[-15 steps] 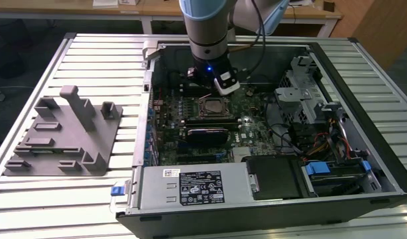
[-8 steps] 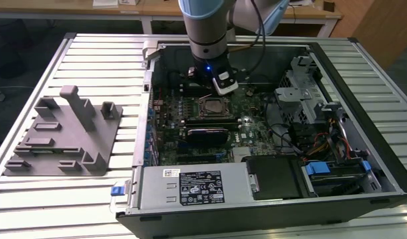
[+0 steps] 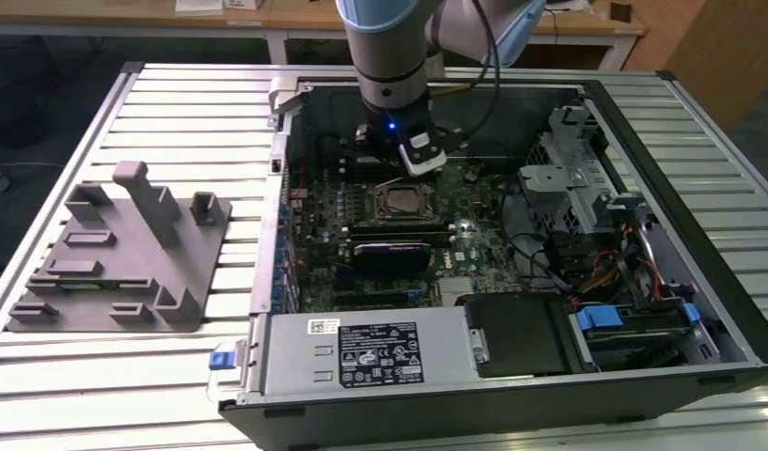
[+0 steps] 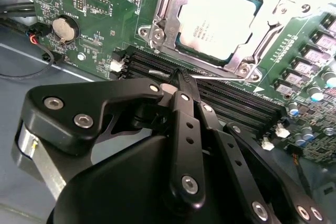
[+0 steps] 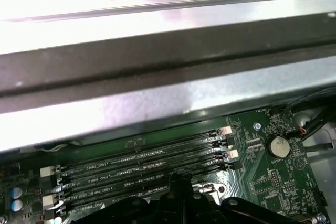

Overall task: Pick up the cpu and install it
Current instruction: 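Install the first cpu locking lever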

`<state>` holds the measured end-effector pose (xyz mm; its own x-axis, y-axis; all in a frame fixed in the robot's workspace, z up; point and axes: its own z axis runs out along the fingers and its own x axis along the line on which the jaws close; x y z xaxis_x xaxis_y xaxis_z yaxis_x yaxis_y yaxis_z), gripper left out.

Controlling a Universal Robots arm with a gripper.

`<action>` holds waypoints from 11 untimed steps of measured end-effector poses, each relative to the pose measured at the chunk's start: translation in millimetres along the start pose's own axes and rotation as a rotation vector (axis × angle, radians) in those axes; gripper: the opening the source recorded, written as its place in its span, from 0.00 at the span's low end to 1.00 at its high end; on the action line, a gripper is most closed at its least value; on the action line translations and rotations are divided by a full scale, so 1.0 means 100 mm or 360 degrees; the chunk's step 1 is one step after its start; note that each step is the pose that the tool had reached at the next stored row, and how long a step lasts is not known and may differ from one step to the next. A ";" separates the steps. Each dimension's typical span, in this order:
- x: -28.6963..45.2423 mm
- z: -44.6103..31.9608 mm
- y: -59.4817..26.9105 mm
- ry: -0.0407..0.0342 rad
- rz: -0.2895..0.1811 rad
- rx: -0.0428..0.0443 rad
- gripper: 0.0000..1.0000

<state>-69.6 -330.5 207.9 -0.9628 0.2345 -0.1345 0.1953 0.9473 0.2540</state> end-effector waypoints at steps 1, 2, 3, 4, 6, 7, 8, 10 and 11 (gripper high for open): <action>0.002 0.004 0.007 -0.0002 0.0004 0.0003 0.11; 0.004 0.008 0.013 -0.0003 0.0008 0.0006 0.11; 0.006 0.012 0.019 -0.0005 0.0011 0.0008 0.11; 0.008 0.015 0.024 -0.0006 0.0014 0.0010 0.11; 0.010 0.022 0.031 -0.0009 0.0018 0.0016 0.11; 0.012 0.027 0.032 -0.0012 0.0018 0.0020 0.11; 0.013 0.031 0.032 -0.0015 0.0017 0.0025 0.11; 0.015 0.040 0.030 -0.0022 0.0014 0.0033 0.11; 0.016 0.045 0.029 -0.0025 0.0013 0.0038 0.11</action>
<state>-69.7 -326.4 204.1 -0.9580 0.2456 -0.1477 0.2078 0.9501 0.2325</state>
